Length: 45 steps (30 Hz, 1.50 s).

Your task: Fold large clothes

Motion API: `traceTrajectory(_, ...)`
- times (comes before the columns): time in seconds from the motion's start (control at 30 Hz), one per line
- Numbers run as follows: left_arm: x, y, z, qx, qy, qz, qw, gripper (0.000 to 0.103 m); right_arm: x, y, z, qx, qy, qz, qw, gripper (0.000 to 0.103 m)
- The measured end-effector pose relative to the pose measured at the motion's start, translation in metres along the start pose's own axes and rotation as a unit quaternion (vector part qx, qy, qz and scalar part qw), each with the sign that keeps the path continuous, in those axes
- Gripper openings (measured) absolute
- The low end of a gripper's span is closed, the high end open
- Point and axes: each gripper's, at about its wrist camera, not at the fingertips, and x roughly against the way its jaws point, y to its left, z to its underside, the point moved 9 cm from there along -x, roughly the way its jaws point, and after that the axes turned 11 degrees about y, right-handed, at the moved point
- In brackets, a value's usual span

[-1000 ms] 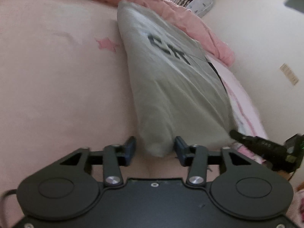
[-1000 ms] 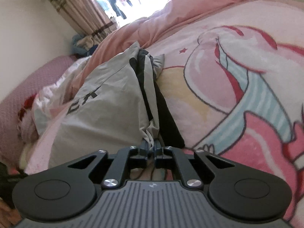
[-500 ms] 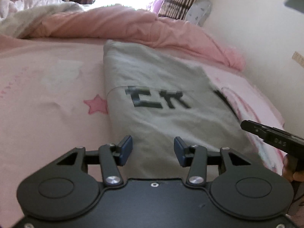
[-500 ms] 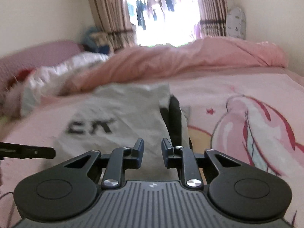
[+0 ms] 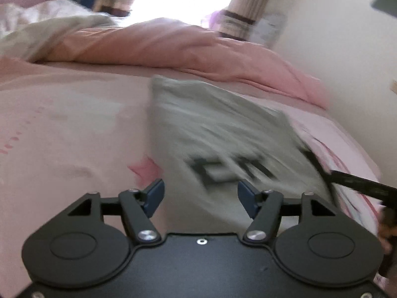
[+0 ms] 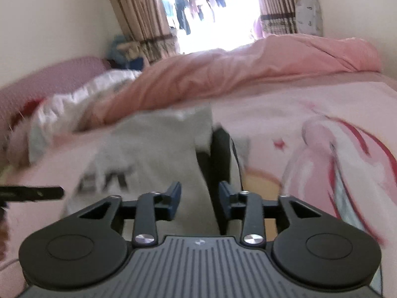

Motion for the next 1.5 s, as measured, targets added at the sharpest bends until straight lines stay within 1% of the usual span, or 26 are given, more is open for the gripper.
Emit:
traceTrajectory(0.1,-0.031,0.028,-0.022,0.045,0.022,-0.006,0.9987,0.063,-0.036,-0.006,-0.022,-0.005,0.023,0.003,1.0,0.044)
traceTrajectory(0.13,-0.042,0.033,-0.029,0.057,0.03,0.004,0.9979,0.063,-0.047,-0.008,-0.025,-0.009,0.034,-0.002,0.999,0.044)
traceTrajectory(0.2,-0.056,0.039,-0.041,0.077,0.029,0.029,0.9962,0.063,-0.069,-0.009,-0.032,-0.032,0.054,-0.029,0.998,0.044)
traceTrajectory(0.23,-0.063,0.041,-0.047,0.085,0.029,0.039,0.9952,0.063,-0.075,-0.01,-0.035,-0.04,0.056,-0.035,0.997,0.044)
traceTrajectory(0.33,-0.076,0.039,-0.063,0.092,0.027,0.056,0.9939,0.063,-0.089,-0.012,-0.048,-0.052,0.046,-0.042,0.997,0.044)
traceTrajectory(0.4,-0.082,0.035,-0.07,0.086,0.027,0.053,0.9945,0.063,-0.094,-0.012,-0.053,-0.058,0.048,-0.043,0.996,0.044)
traceTrajectory(0.43,-0.084,0.033,-0.074,0.08,0.026,0.045,0.9954,0.063,-0.095,-0.014,-0.054,-0.062,0.047,-0.036,0.996,0.031)
traceTrajectory(0.47,-0.081,0.029,-0.075,0.078,0.026,0.041,0.9958,0.062,-0.095,-0.015,-0.056,-0.06,0.046,-0.033,0.997,0.005)
traceTrajectory(0.5,-0.081,0.026,-0.077,0.076,0.024,0.041,0.9959,0.057,-0.09,-0.014,-0.057,-0.056,0.044,-0.034,0.997,0.003)
traceTrajectory(0.53,-0.077,0.022,-0.079,0.075,0.018,0.047,0.9959,0.055,-0.08,-0.012,-0.059,-0.05,0.034,-0.029,0.998,0.002)
traceTrajectory(0.6,-0.066,0.014,-0.078,0.056,-0.005,0.062,0.9965,0.051,-0.063,-0.012,-0.061,-0.03,0.015,-0.022,0.999,0.001)
traceTrajectory(0.67,-0.068,0.011,-0.074,0.024,-0.004,0.038,0.999,0.051,-0.069,-0.024,-0.059,-0.047,0.025,-0.028,0.998,0.001)
traceTrajectory(0.73,-0.079,0.011,-0.07,0.005,0.004,0.012,0.9999,0.052,-0.094,-0.039,-0.049,-0.059,0.056,-0.014,0.997,0.001)
traceTrajectory(0.77,-0.083,0.011,-0.07,-0.002,0.003,0.004,1.0,0.055,-0.105,-0.044,-0.042,-0.065,0.066,-0.013,0.996,0.002)
traceTrajectory(0.83,-0.089,0.011,-0.068,-0.012,0.01,-0.014,0.9998,0.057,-0.11,-0.045,-0.036,-0.064,0.062,-0.015,0.996,0.003)
traceTrajectory(0.9,-0.09,0.011,-0.069,-0.018,0.014,-0.017,0.9996,0.058,-0.106,-0.043,-0.037,-0.059,0.061,-0.013,0.996,0.004)
traceTrajectory(0.93,-0.085,0.011,-0.069,-0.018,0.016,-0.019,0.9995,0.057,-0.102,-0.043,-0.038,-0.061,0.06,-0.011,0.996,0.006)
traceTrajectory(0.97,-0.082,0.009,-0.07,-0.018,0.019,-0.022,0.9994,0.053,-0.097,-0.042,-0.039,-0.063,0.058,-0.008,0.996,0.008)
traceTrajectory(1.0,-0.079,0.005,-0.072,-0.019,0.017,-0.03,0.9992,0.053,-0.085,-0.039,-0.04,-0.058,0.052,0.0,0.997,0.009)
traceTrajectory(1.03,-0.066,0.0,-0.072,-0.026,0.007,-0.035,0.999,0.053,-0.073,-0.035,-0.041,-0.048,0.042,0.009,0.998,0.014)
traceTrajectory(1.07,-0.054,-0.006,-0.07,-0.037,-0.003,-0.036,0.9987,0.054,-0.063,-0.029,-0.044,-0.037,0.034,0.02,0.999,0.018)
traceTrajectory(1.17,-0.017,-0.024,-0.052,-0.066,-0.015,-0.055,0.9962,0.056,-0.027,-0.004,-0.036,0.006,0.013,0.045,0.999,0.018)
traceTrajectory(1.23,0.003,-0.033,-0.029,-0.073,-0.011,-0.066,0.9951,0.058,-0.007,0.011,-0.021,0.026,0.009,0.054,0.998,0.018)
traceTrajectory(1.3,0.017,-0.039,-0.004,-0.071,-0.006,-0.069,0.9951,0.061,0.007,0.022,-0.003,0.039,0.013,0.067,0.997,0.018)
traceTrajectory(1.43,0.028,-0.053,0.047,-0.056,0.014,-0.042,0.9974,0.061,0.019,0.038,0.029,0.058,0.024,0.088,0.994,0.018)
traceTrajectory(1.5,0.021,-0.061,0.06,-0.059,0.025,-0.033,0.9974,0.061,0.018,0.04,0.041,0.065,0.03,0.095,0.993,0.018)
